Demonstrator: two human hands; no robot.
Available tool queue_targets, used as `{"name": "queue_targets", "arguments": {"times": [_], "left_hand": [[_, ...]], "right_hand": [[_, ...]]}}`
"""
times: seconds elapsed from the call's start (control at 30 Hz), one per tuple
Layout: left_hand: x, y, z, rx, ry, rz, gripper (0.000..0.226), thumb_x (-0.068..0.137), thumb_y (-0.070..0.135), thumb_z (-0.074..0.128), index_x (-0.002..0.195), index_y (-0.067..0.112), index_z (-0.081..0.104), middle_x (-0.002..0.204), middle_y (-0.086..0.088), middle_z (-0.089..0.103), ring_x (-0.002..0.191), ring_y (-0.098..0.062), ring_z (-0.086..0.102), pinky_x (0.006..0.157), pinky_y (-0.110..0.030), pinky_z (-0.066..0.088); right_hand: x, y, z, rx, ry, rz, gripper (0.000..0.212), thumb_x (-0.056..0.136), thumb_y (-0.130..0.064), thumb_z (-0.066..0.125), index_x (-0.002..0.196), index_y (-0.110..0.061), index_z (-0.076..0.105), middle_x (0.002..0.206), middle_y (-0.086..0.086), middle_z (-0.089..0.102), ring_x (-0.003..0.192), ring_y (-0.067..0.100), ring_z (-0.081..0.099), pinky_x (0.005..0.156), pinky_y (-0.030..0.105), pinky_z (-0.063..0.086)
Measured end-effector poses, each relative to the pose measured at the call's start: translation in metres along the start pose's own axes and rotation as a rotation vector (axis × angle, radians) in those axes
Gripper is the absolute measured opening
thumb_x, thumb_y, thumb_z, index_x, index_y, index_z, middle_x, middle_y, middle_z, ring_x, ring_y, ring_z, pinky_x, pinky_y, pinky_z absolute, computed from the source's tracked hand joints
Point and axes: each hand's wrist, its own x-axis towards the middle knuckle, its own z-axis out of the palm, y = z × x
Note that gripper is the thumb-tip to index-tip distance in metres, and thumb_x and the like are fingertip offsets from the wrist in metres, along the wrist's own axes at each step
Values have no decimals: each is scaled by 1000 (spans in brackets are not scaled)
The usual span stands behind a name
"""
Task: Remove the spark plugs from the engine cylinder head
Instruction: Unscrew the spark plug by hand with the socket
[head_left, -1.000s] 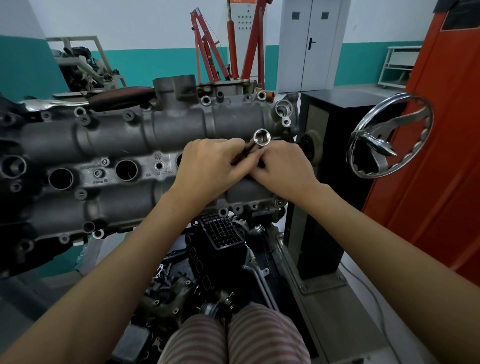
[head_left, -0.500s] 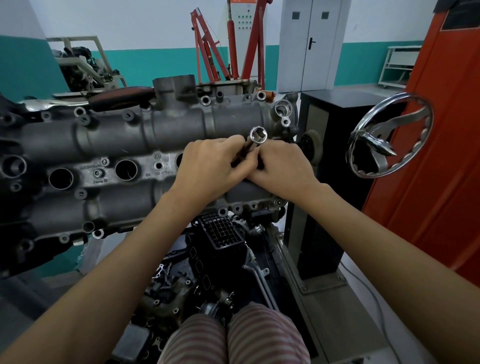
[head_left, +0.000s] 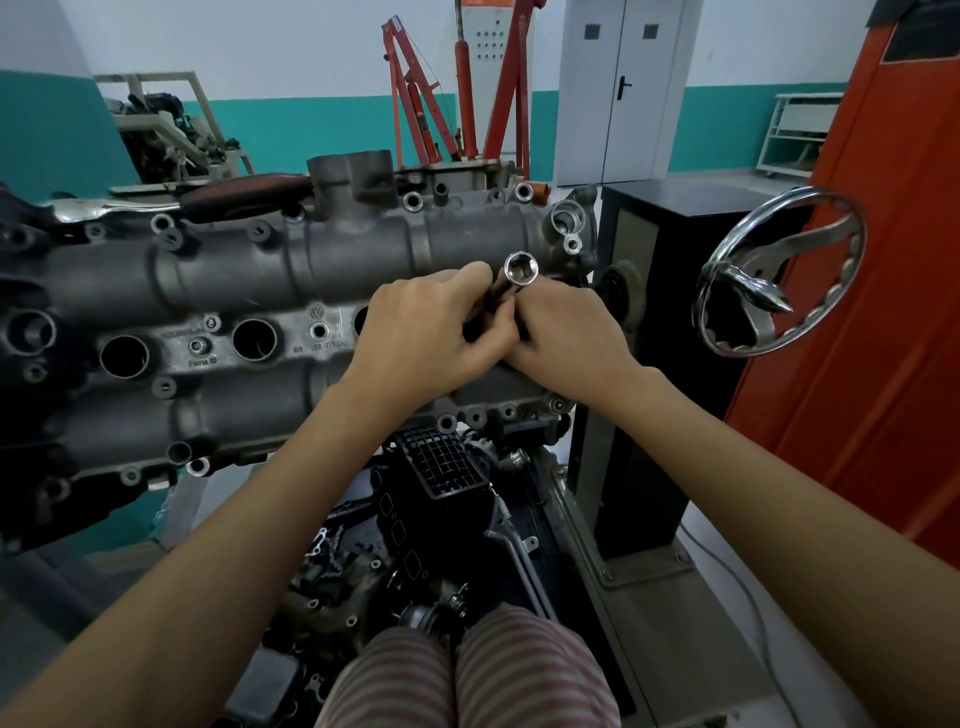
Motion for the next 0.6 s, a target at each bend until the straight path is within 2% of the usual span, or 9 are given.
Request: {"name": "queue_targets", "arguments": {"times": [0.07,0.13,0.23,0.3,0.4,0.5,0.6], "left_hand": [[1,1,0,9,-4,-2,43,80,39,37,72,2,58,56,-5,55,48,-26,50,44,-30,38],[0,1,0,11,0,3,42,80,37,39,70,1,58,55,-6,55,46,-28,50,43,-32,40],[0,-1,1,7,7,-3,42,81,35,45,62,1,57,47,-7,51,42,-29,48,42,-31,38],[0,-2,2,0,16,-5,42,82,34,49,55,2,53,44,-8,49,40,-28,47,42,-28,35],[0,-3,2,-12,24,4,46,84,33,53,50,3,49,42,-9,48,40,-29,47,41,-30,36],[0,-3,1,-17,18,9,50,85,38,50,52,1,52,44,-10,51,42,-31,50,42,-36,42],[0,-2,0,-7,-11,-10,54,86,46,42,63,0,60,52,-10,57,49,-31,55,47,-40,44]], "right_hand": [[1,0,0,7,-20,15,40,77,-44,25,84,-16,53,62,-19,23,60,7,34,46,17,15],[1,0,1,10,-37,28,30,77,-45,26,80,-22,45,61,-20,22,60,6,33,46,17,16],[1,1,1,0,-41,45,19,82,-41,39,76,-23,36,57,-19,25,57,9,36,45,19,18],[0,1,2,-10,-27,46,22,82,-38,49,72,-21,40,56,-13,36,56,16,44,45,25,19],[0,2,3,-20,22,46,25,80,-37,51,73,-15,61,62,5,58,62,25,56,54,25,24],[0,2,3,14,32,45,24,82,-30,51,78,-12,66,66,10,62,65,29,59,54,27,29],[-1,2,3,16,45,12,27,83,-31,48,77,-9,65,63,9,61,60,28,58,52,26,29]]}}
